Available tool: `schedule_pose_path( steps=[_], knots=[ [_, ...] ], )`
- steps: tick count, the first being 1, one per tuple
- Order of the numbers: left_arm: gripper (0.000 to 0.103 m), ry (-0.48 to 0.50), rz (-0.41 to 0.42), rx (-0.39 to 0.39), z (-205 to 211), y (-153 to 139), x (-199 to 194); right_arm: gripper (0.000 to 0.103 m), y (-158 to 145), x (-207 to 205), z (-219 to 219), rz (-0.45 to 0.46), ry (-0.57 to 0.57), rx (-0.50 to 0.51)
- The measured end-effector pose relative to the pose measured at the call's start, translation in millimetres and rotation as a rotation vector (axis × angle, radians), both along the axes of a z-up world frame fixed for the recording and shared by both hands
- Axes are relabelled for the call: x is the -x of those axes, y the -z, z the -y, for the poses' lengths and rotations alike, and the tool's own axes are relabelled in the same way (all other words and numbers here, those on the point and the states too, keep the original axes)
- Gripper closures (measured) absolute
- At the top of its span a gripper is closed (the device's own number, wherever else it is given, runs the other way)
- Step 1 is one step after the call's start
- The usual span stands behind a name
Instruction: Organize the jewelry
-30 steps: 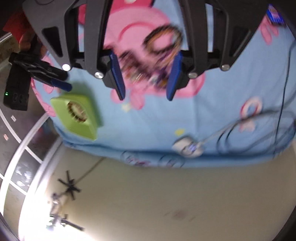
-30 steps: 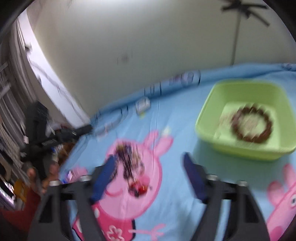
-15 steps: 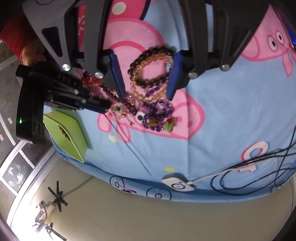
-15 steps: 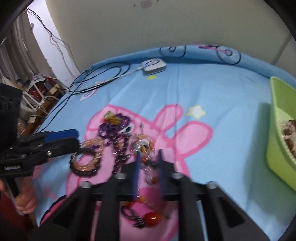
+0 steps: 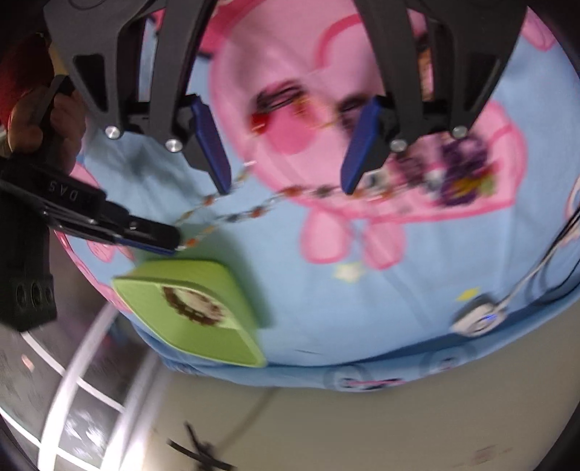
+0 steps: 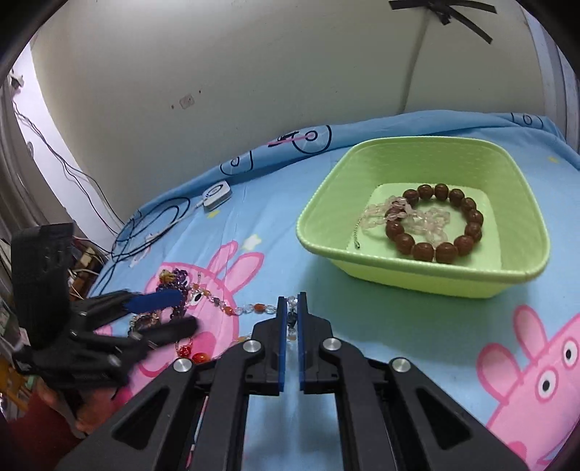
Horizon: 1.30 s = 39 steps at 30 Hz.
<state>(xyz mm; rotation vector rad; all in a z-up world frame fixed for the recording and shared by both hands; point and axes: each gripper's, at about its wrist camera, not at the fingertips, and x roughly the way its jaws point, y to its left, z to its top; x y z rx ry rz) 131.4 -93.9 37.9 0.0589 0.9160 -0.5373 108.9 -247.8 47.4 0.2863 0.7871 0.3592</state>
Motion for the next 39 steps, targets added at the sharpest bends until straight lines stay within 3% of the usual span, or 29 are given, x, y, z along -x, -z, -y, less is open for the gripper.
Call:
schedule_pose_path(
  steps=[5,7,9,10,11,13,15,19,24,28,31,34,36,37,38,39],
  knots=[
    [0.043,0.066,-0.018,-0.095,42,20,-5,0.103,-10,3,-2,0.029,-0.008,-0.035],
    [0.043,0.060,0.016,-0.121,46,23,-3,0.103,-22,7,2,0.060,0.000,-0.060],
    [0.044,0.052,0.017,-0.109,44,23,-3,0.103,-36,17,10,0.097,0.009,-0.081],
    [0.057,0.038,0.017,-0.102,40,22,-5,0.103,-43,20,12,0.115,0.011,-0.094],
    [0.079,0.030,0.017,-0.100,39,22,-7,0.103,-53,23,14,0.135,0.007,-0.115],
    [0.103,0.021,-0.013,-0.076,32,20,-12,0.103,-71,29,15,0.178,-0.004,-0.132],
    [0.103,0.005,-0.046,-0.002,23,12,-18,0.103,-87,34,12,0.219,-0.008,-0.133],
    [0.103,0.017,0.032,0.073,18,-28,-10,0.103,-116,42,13,0.295,-0.016,-0.134],
    [0.103,0.042,0.144,0.090,23,-75,-6,0.103,-146,42,16,0.361,-0.027,-0.156],
    [0.103,0.039,0.230,0.059,31,-110,-10,0.103,-172,43,25,0.422,-0.018,-0.175],
    [0.103,0.020,0.241,0.057,38,-127,-26,0.103,-195,44,30,0.469,-0.021,-0.172],
    [0.103,0.080,0.230,0.129,44,-138,-24,0.103,-215,49,33,0.507,-0.025,-0.152],
    [0.100,0.137,0.280,0.144,52,-141,-5,0.103,-226,53,36,0.529,-0.029,-0.139],
    [0.085,0.178,0.299,0.156,56,-140,8,0.103,-230,56,38,0.539,-0.031,-0.128],
    [0.053,0.195,0.310,0.162,59,-140,17,0.103,-232,58,39,0.542,-0.031,-0.122],
    [0.037,0.205,0.327,0.172,60,-140,26,0.103,-234,60,41,0.545,-0.031,-0.117]
  ],
)
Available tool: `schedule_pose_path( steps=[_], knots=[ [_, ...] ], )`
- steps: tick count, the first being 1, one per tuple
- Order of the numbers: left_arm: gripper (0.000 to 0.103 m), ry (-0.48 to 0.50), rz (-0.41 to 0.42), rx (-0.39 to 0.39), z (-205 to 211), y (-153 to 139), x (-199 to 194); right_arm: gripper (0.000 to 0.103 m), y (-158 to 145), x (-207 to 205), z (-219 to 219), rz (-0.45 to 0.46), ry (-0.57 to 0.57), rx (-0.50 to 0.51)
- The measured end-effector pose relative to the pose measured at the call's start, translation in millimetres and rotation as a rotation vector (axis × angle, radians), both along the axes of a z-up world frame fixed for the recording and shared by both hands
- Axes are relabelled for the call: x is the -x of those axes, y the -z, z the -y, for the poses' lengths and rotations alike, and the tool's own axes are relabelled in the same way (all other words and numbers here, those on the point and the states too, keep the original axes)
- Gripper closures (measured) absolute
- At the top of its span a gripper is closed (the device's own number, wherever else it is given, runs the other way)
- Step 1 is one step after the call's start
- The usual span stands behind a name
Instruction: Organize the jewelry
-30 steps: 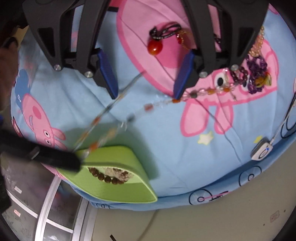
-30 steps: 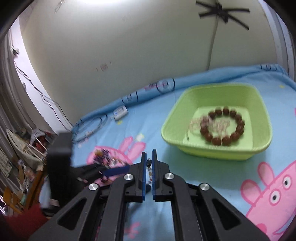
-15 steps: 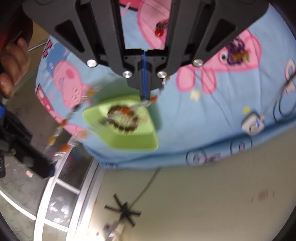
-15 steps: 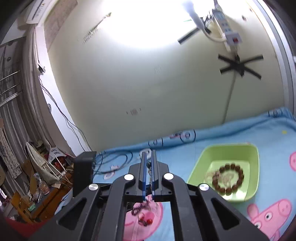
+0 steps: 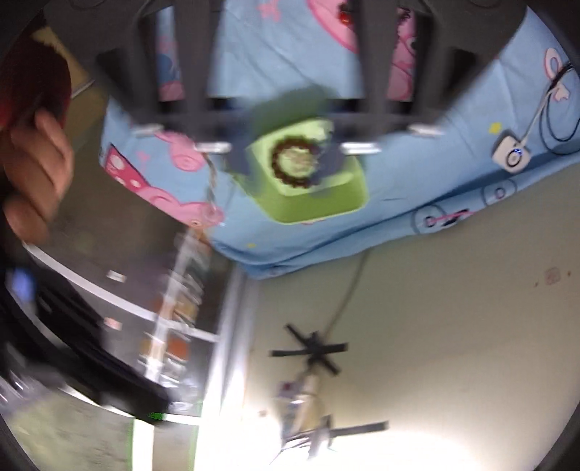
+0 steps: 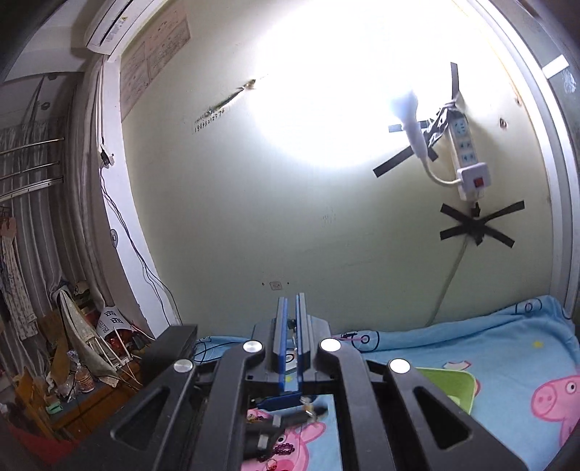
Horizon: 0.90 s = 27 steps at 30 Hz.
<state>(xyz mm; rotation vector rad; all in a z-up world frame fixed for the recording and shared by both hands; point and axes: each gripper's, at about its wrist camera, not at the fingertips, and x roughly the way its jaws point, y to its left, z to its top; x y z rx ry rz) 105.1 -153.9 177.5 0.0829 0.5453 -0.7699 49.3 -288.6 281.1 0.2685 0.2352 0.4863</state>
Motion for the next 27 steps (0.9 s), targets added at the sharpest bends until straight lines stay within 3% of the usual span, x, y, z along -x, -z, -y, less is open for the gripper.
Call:
schedule_pose_path(
  steps=[1,4,10,12,13,16,20,23,24,25,26,27],
  knots=[
    [0.024,0.014,0.031,0.029,-1,1,13,0.103,-1,2,1,0.002,0.003,0.006],
    [0.024,0.066,0.061,0.048,4,-1,36,0.103,-4,8,3,0.004,0.006,0.008],
    [0.024,0.028,0.094,-0.007,22,-6,38,0.103,-14,25,2,0.036,-0.022,-0.034],
    [0.035,0.025,0.083,-0.025,24,1,35,0.103,-19,31,-2,0.056,-0.028,-0.021],
    [0.050,0.021,0.061,-0.042,24,7,31,0.103,-21,33,-4,0.060,-0.031,-0.011],
    [0.054,-0.019,-0.016,-0.055,6,26,20,0.103,-10,31,-12,0.010,-0.094,0.025],
    [0.051,-0.059,-0.152,-0.067,-23,62,13,0.103,44,28,-10,-0.115,-0.102,0.027],
    [0.029,-0.062,-0.264,-0.090,-27,96,7,0.102,111,14,0,-0.281,-0.069,-0.008],
    [0.029,-0.056,-0.283,-0.108,-24,108,6,0.090,139,8,6,-0.364,-0.042,-0.024],
    [0.029,-0.051,-0.296,-0.135,-20,119,6,0.065,166,3,12,-0.451,-0.013,-0.028],
    [0.029,-0.045,-0.306,-0.158,-15,127,6,0.059,184,2,16,-0.502,0.008,-0.028],
    [0.029,-0.031,-0.317,-0.185,-7,136,6,0.059,205,2,22,-0.553,0.036,-0.029]
  ],
)
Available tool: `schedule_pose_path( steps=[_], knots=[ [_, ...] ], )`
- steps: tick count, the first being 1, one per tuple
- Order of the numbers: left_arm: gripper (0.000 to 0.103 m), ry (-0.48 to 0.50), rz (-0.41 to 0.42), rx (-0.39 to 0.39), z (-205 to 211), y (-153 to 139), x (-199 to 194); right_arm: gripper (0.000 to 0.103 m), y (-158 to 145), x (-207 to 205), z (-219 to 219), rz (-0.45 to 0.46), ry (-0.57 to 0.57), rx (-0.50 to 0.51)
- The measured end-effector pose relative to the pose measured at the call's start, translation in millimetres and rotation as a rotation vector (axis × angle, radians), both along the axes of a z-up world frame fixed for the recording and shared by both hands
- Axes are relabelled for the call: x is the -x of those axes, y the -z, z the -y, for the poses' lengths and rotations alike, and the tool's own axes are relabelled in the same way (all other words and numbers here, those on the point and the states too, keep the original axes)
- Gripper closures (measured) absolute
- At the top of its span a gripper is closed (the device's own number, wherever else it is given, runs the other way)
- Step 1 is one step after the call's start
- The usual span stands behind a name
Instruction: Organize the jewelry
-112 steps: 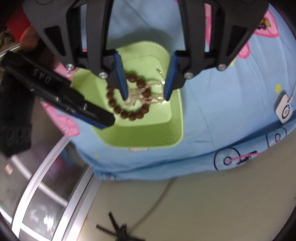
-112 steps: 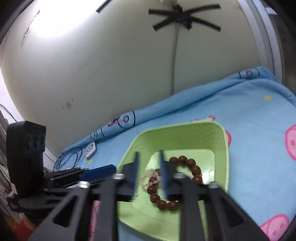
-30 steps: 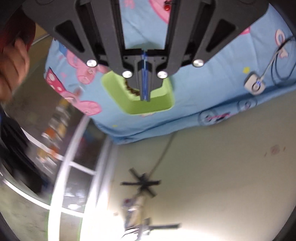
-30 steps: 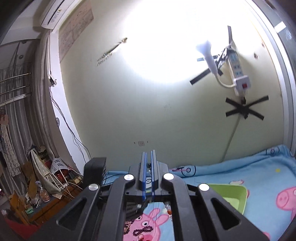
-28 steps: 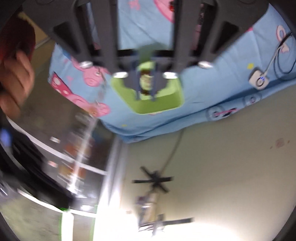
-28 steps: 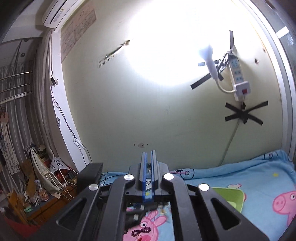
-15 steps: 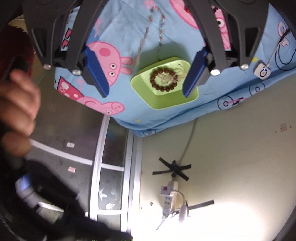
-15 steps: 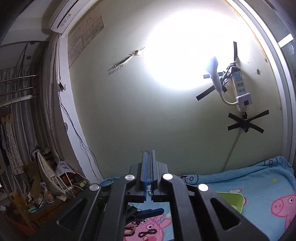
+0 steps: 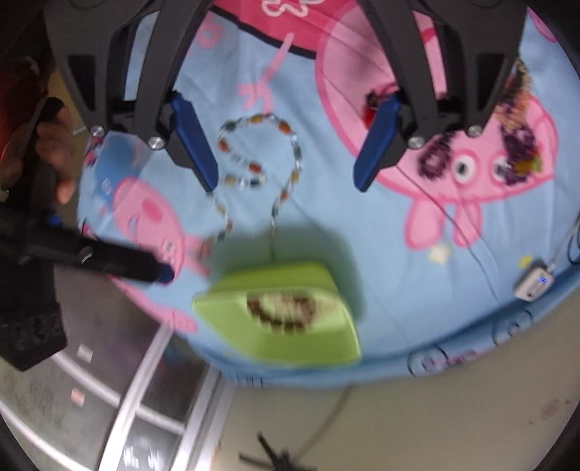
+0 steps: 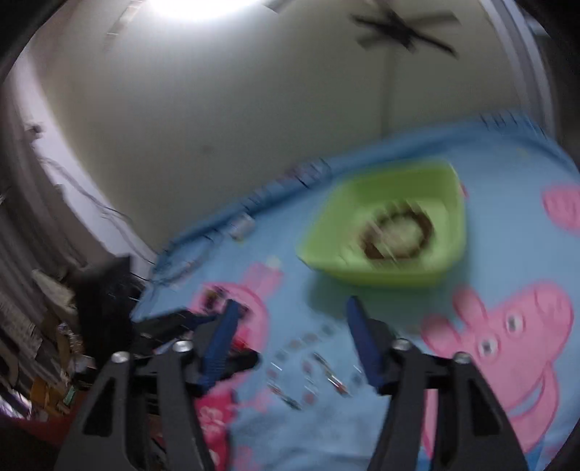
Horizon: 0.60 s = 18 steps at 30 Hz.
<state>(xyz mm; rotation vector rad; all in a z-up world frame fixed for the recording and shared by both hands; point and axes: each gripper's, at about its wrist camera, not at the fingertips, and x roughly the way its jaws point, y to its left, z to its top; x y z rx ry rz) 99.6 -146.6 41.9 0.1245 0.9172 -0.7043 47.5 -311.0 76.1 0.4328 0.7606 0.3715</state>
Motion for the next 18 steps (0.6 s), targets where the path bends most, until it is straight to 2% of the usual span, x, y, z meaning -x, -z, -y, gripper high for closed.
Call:
schedule_pose_path(
  steps=[2,5,6,7,8,9,11,14,18],
  knots=[
    [0.028,0.030,-0.009,-0.053,16,16,-1,0.058,24,3,9,-0.059,0.033,0.042],
    [0.028,0.063,0.014,-0.093,36,34,-1,0.058,37,11,10,-0.076,0.047,0.220],
    [0.033,0.061,0.058,-0.102,40,35,1,0.058,39,12,9,-0.081,0.033,0.259],
    [0.050,0.061,0.076,-0.117,42,35,3,0.058,41,12,9,-0.089,0.024,0.285],
    [0.089,0.066,0.078,-0.117,43,33,2,0.058,44,11,9,-0.101,0.021,0.314],
    [0.098,0.070,0.060,-0.107,41,33,0,0.058,45,10,9,-0.108,0.021,0.326],
    [0.098,0.023,0.009,-0.071,27,30,-9,0.058,47,4,8,-0.116,0.009,0.309],
    [0.098,-0.069,-0.002,-0.030,-6,18,-9,0.058,47,-4,-3,-0.109,-0.049,0.275],
    [0.098,-0.134,0.009,0.084,-55,-13,3,0.054,40,-4,-38,-0.020,-0.197,0.288]
  ],
)
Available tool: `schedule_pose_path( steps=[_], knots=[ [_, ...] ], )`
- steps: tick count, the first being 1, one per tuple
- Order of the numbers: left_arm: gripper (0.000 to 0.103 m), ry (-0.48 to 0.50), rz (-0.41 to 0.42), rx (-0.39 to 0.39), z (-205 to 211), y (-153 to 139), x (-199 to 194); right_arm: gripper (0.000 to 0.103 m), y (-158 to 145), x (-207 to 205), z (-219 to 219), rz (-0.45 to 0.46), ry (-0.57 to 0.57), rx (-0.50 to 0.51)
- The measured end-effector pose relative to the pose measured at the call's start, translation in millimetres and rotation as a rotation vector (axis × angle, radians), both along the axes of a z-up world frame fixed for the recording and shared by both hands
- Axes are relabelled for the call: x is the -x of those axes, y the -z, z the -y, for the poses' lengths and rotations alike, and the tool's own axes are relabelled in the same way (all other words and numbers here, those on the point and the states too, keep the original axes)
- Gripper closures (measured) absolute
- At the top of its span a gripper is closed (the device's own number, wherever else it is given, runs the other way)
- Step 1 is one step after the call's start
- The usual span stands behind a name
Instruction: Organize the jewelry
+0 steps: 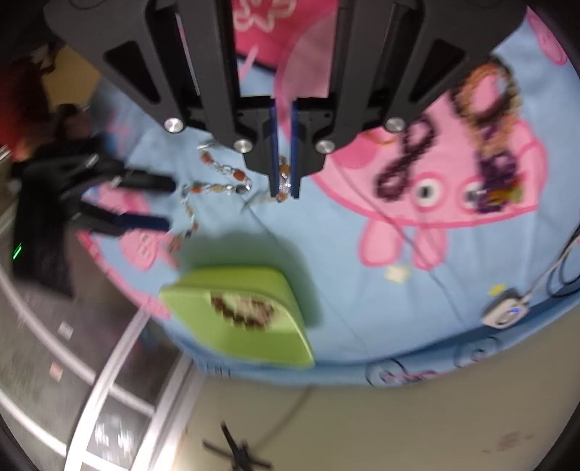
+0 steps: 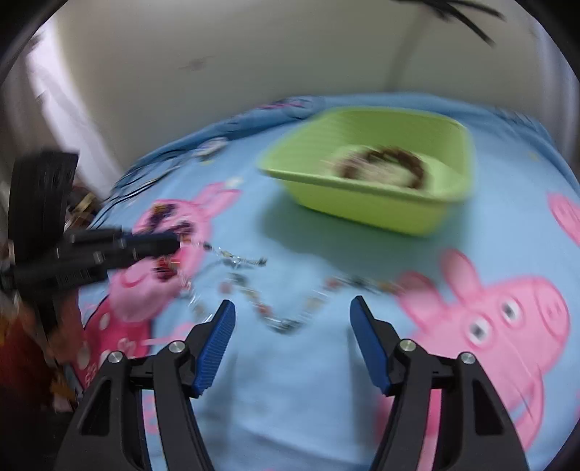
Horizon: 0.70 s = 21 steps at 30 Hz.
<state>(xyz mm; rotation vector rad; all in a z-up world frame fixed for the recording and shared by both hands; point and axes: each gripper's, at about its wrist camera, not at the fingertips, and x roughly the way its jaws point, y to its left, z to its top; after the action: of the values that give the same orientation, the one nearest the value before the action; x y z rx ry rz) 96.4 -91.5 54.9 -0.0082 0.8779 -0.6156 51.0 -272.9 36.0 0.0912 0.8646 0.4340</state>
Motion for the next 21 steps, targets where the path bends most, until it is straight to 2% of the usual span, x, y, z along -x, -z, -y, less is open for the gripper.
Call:
schedule_pose_path(
  steps=[2,4,7,9,11,12,16,19,21],
  knots=[
    [0.098,-0.013,0.030,0.023,-15,-17,8,0.049,-5,1,-19,0.045,-0.078,0.028],
    [0.098,-0.010,0.048,0.031,-23,-29,15,0.047,-8,2,-43,0.082,-0.152,0.102],
    [0.098,0.000,0.076,0.035,-27,-38,26,0.044,-1,-7,-59,0.058,-0.183,0.117],
    [0.098,0.006,0.077,0.041,-24,-39,27,0.044,7,-14,-62,0.027,-0.172,0.142],
    [0.098,0.011,0.067,0.051,-23,-39,28,0.044,17,-19,-56,0.008,-0.102,0.248],
    [0.098,0.018,0.061,0.058,-22,-38,31,0.044,17,-17,-46,0.019,-0.071,0.254],
    [0.098,0.054,0.039,0.074,-14,-33,32,0.044,16,-18,-6,0.002,0.056,0.232],
    [0.098,0.064,0.024,0.075,-6,-27,30,0.044,17,-24,2,0.004,0.069,0.183],
    [0.098,0.063,0.012,0.077,-4,-24,28,0.060,18,-28,-6,0.017,0.046,0.218]
  ],
)
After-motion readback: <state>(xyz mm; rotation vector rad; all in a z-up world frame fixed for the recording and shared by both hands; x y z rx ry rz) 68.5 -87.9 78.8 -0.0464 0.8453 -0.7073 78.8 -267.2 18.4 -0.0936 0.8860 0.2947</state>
